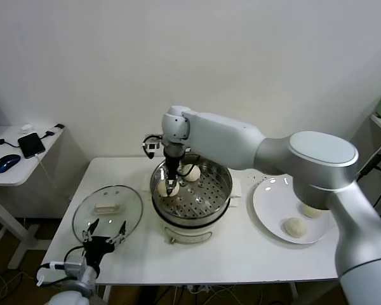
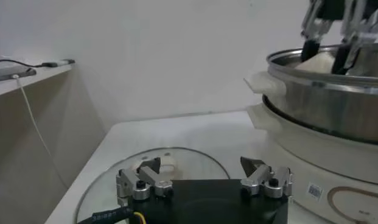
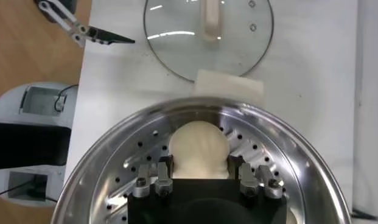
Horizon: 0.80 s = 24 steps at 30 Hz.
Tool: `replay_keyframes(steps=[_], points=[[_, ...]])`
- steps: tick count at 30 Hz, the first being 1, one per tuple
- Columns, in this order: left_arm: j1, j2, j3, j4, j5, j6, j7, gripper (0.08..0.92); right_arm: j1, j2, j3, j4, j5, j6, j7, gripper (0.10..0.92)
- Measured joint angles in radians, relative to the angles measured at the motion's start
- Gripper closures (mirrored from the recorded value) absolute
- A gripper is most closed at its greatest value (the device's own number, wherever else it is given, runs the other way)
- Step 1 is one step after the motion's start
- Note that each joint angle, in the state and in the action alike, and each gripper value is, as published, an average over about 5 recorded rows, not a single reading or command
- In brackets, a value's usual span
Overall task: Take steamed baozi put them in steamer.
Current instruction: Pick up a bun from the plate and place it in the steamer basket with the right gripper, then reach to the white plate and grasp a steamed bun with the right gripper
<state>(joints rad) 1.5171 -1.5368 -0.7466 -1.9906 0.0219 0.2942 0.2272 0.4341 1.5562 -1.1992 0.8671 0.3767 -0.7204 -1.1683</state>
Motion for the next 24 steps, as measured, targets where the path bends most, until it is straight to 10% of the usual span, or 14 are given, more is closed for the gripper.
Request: replay_keyframes(steps=[24], points=[[0.01, -0.021, 0.012, -0.025, 0.0, 0.014, 0.01, 0.177, 0.025, -0.144, 0.071, 0.132, -0.068, -0.009, -0.008, 0.202]])
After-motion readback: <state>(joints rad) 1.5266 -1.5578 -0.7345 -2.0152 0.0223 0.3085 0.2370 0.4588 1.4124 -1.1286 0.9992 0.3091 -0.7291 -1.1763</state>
